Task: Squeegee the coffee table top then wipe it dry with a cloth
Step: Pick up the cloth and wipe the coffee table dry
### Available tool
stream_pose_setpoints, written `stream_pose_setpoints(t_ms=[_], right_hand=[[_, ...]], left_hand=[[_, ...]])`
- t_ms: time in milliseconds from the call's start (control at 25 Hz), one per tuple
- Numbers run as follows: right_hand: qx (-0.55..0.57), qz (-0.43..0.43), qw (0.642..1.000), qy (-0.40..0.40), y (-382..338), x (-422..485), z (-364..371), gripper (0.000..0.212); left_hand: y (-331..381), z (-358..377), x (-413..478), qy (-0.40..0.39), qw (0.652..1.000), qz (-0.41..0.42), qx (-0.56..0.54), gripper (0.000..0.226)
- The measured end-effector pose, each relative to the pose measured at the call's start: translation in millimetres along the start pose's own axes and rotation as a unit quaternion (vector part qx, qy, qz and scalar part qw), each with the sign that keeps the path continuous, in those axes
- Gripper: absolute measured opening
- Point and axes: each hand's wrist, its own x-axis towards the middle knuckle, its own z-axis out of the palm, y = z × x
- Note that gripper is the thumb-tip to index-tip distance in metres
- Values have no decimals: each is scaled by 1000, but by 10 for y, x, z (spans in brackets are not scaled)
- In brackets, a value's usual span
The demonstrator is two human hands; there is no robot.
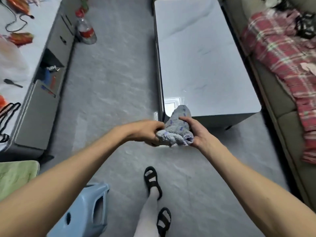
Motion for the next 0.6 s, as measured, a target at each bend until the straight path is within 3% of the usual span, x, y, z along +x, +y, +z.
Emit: stream_pose_setpoints(t_ms=[120, 200, 280, 400, 520, 600], right_hand=[[11, -42, 998, 34, -395, 303, -328, 48], [-6, -83, 994, 73, -681, 598, -612, 48], [-31, -135, 982, 127, -931, 786, -884, 45], [-54, -193, 955, 218, -1248, 867, -1207, 32], [-146, -249, 893, 346, -2038, 940, -1784, 27], [-298, -260, 813, 428, -2586, 1030, -2176, 30]], left_hand=[[14, -163, 782, -88, 985, 3, -151, 37], [-28, -259, 1400, -102, 968, -2, -229, 43], [-14, -305, 1892, -64, 945, -33, -319, 38], [-8, -342, 2397, 32, 931, -113, -346, 21], [239, -505, 3138, 66, 931, -137, -332, 14], [403, -539, 3572, 81, 933, -136, -324, 14]])
